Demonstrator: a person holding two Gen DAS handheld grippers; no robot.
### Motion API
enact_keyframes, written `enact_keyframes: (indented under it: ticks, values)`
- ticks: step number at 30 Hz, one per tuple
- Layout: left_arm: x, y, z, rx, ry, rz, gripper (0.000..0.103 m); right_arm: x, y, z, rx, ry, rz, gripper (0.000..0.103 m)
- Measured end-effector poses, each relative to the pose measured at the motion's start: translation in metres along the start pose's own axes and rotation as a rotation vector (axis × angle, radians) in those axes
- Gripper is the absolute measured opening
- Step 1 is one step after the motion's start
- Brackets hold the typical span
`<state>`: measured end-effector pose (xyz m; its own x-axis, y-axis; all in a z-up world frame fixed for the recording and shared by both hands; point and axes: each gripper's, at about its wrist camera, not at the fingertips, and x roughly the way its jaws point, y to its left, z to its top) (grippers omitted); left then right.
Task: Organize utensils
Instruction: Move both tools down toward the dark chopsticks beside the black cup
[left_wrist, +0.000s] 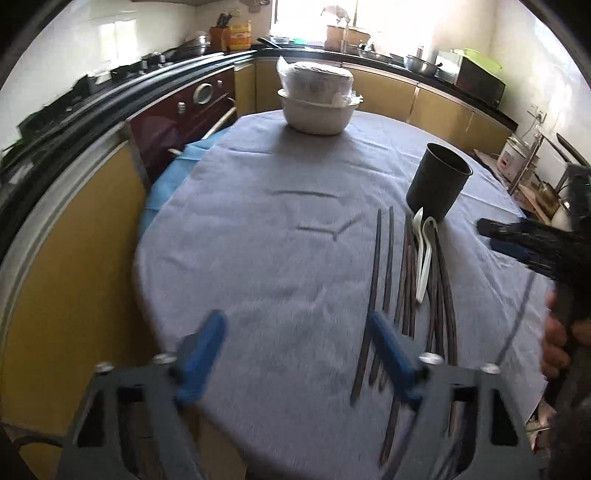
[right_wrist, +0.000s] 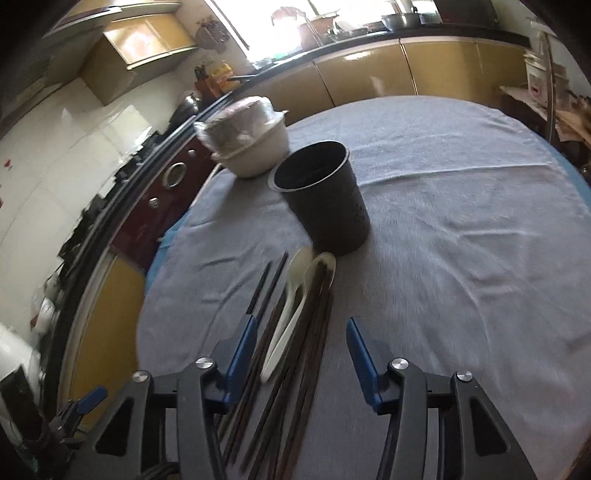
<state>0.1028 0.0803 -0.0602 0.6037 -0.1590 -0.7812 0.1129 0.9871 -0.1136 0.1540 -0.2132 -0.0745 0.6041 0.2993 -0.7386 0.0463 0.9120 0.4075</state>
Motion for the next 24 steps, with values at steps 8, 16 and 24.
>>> enact_keyframes:
  ticks: [8, 16, 24]
  values:
    - [0.05, -0.005, 0.019, 0.005, 0.109, -0.031, 0.055, 0.064, -0.021, 0.018, 0.033, 0.063, 0.044, 0.044]
    - [0.099, -0.019, 0.035, 0.048, 0.172, -0.032, 0.055, 0.075, -0.01, 0.005, -0.006, 0.115, -0.03, 0.035]
    - [0.145, -0.041, 0.066, 0.079, 0.241, -0.083, 0.055, 0.062, -0.011, 0.0, -0.028, 0.112, -0.065, 0.011]
